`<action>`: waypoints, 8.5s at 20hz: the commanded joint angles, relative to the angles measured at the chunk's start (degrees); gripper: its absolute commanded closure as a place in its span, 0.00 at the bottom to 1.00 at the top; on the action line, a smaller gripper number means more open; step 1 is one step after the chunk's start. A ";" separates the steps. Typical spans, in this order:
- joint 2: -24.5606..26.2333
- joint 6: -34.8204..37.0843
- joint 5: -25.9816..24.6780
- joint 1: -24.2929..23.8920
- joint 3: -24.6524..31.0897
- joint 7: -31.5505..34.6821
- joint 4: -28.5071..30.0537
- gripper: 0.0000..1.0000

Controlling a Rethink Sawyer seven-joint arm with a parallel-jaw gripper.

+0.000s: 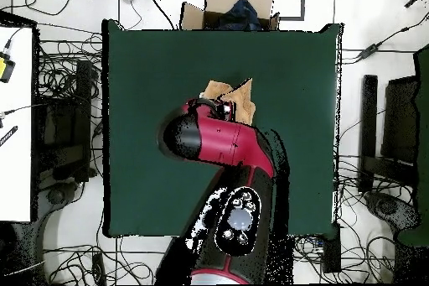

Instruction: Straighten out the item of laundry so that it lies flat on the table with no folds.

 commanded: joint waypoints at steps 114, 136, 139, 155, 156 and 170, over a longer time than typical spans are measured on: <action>20.17 2.73 20.47 4.95 -12.17 27.62 -13.91 1.00; 23.92 7.50 25.10 7.95 -15.76 31.36 -13.89 1.00; 23.23 8.56 24.76 7.37 -14.66 29.73 -13.78 1.00; 24.01 17.61 23.67 8.02 -15.66 29.90 -16.47 0.00; 23.96 17.88 23.63 7.94 -15.50 29.86 -16.55 0.00; 25.28 8.45 25.89 4.57 -7.87 28.17 -15.98 0.00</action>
